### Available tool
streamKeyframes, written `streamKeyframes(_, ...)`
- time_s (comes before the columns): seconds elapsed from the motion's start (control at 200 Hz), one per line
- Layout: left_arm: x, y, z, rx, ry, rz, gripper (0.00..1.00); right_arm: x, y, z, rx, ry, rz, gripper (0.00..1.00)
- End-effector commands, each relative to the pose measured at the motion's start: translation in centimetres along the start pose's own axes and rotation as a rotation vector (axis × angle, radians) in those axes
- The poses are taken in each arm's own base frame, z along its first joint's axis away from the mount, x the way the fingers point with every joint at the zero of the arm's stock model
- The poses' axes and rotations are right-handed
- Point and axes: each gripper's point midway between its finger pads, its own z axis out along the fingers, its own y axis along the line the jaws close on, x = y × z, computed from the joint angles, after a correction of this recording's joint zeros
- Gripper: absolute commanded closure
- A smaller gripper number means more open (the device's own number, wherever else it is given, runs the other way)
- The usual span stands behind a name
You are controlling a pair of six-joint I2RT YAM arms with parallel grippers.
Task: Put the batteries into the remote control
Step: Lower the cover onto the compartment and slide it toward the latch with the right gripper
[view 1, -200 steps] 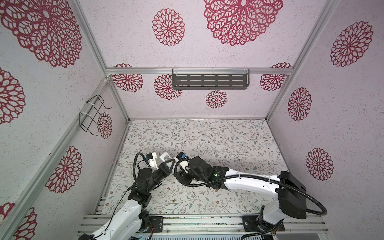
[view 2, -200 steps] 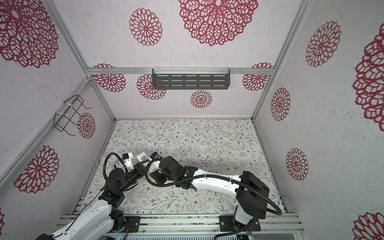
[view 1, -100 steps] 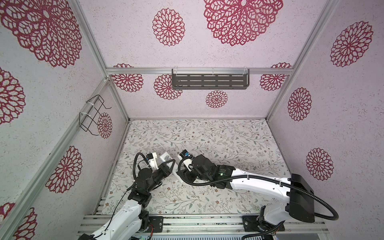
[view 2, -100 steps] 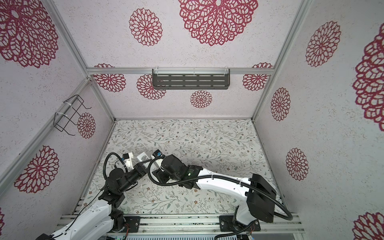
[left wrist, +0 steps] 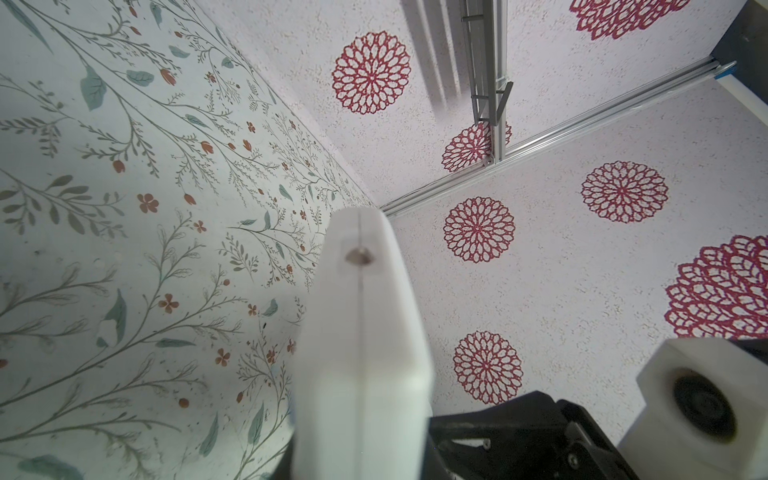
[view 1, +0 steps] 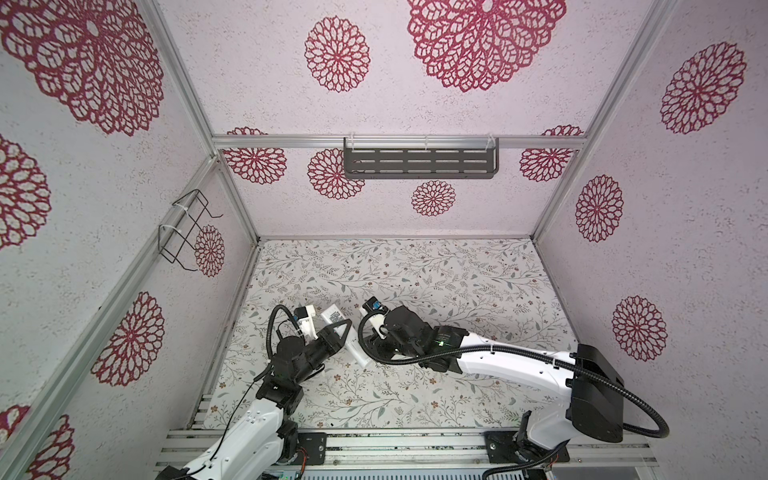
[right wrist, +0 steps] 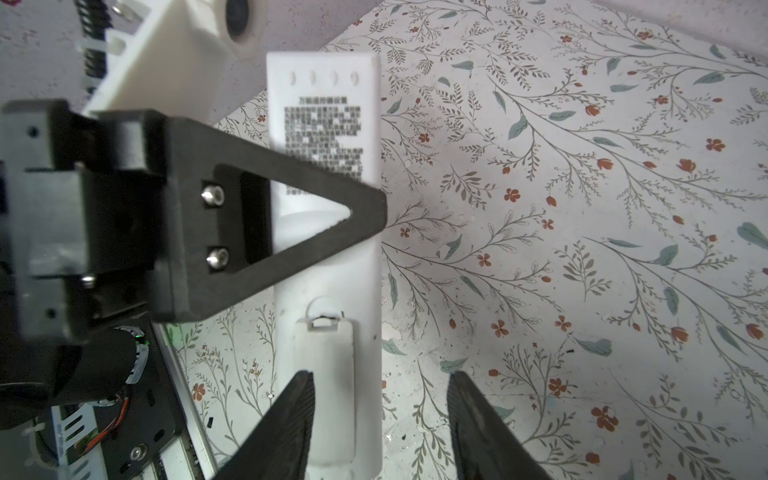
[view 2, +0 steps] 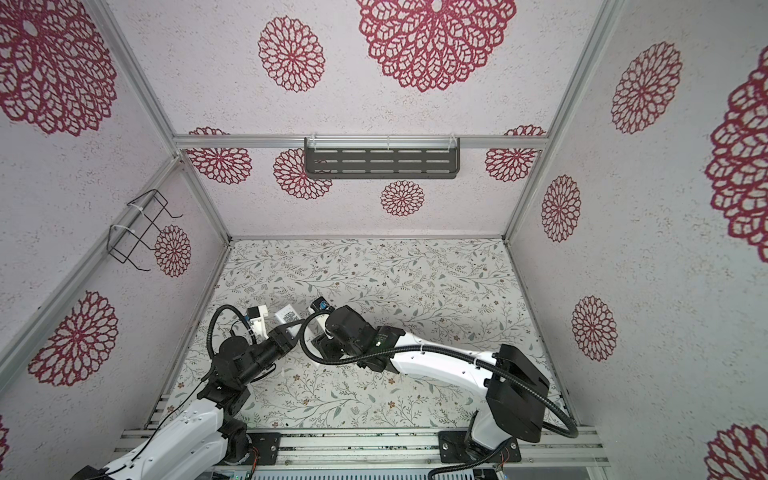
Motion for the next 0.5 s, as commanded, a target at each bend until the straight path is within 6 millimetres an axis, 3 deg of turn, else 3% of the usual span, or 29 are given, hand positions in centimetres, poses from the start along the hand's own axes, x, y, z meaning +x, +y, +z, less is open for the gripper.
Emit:
streamKeyframes(0.0,-1.0,-2.4,0.2,0.075,-0.02,0.021,1.0,-1.4,0.4,0.2,-0.021,-0.028,0.022,0.46)
streamKeyframes(0.495,-0.9,-2.3,0.1,0.074,-0.018,0.025,1.0,0.8,-0.5,2.4,-0.009,0.034,0.03,0.47)
